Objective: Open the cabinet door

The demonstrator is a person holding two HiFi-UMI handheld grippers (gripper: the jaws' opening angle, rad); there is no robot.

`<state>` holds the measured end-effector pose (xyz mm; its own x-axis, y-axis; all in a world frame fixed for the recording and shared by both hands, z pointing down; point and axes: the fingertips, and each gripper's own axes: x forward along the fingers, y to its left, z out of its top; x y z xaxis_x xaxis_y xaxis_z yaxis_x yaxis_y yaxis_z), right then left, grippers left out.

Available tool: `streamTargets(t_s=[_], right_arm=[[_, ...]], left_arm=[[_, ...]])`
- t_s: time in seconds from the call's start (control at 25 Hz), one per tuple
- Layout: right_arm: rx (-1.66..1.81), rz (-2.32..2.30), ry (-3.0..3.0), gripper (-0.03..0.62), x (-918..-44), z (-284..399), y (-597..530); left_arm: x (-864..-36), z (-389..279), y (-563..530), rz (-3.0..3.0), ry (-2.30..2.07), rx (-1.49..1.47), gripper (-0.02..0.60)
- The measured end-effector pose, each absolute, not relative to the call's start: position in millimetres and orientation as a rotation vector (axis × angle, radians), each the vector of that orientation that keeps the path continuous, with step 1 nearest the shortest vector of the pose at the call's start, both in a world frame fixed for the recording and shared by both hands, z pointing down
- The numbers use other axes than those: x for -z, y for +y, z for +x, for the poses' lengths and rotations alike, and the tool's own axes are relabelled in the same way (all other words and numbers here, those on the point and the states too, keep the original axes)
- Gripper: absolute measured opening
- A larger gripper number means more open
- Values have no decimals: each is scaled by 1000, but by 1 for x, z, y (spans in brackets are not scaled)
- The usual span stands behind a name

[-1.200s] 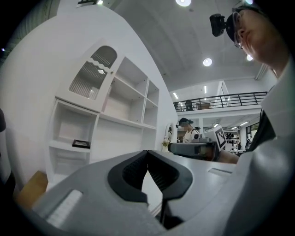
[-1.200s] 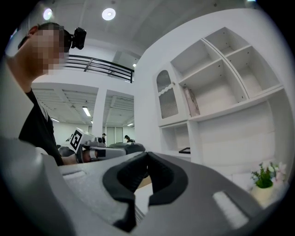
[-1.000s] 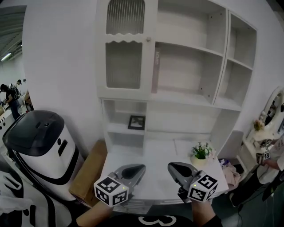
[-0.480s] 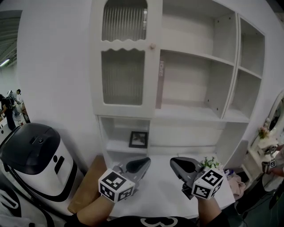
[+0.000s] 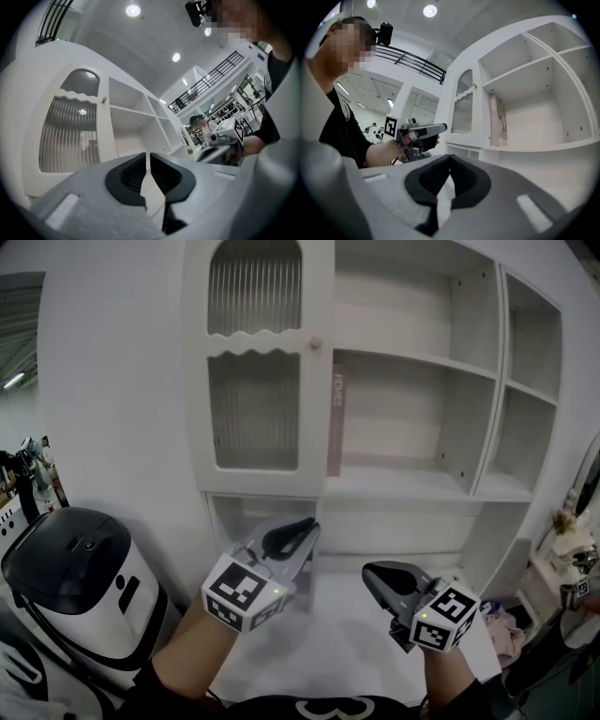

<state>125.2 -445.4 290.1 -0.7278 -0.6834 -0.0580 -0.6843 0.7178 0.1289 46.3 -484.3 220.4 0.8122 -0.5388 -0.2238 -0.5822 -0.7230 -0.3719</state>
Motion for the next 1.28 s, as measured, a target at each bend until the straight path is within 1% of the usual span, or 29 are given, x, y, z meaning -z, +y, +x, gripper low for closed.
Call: streamTargets(t_s=[0.2, 0.28, 0.36, 0.52, 0.64, 0.92, 1.28], right_arm=[[-252, -1129, 2925, 1, -278, 134, -458], [-279, -1119, 2925, 0, -270, 138, -462], [-301, -1114, 2928, 0, -262, 145, -467], [-324, -1113, 2938, 0, -251, 162, -478], [-358, -1096, 2947, 0, -243, 166, -482], [-422, -1046, 2960, 2, -223, 173, -492], [-420, -1013, 2967, 1, -226, 186, -507]], left_arm=[[-159, 48, -504, -2422, 878, -223, 20], [-135, 50, -507, -2369, 869, -251, 48], [-112, 54, -511, -2308, 873, -259, 99], [-72, 59, -527, -2193, 912, -267, 126], [-40, 61, -540, -2139, 935, -269, 167], [19, 60, -573, -2027, 1041, -248, 175], [49, 71, -613, -1973, 1151, -177, 173]])
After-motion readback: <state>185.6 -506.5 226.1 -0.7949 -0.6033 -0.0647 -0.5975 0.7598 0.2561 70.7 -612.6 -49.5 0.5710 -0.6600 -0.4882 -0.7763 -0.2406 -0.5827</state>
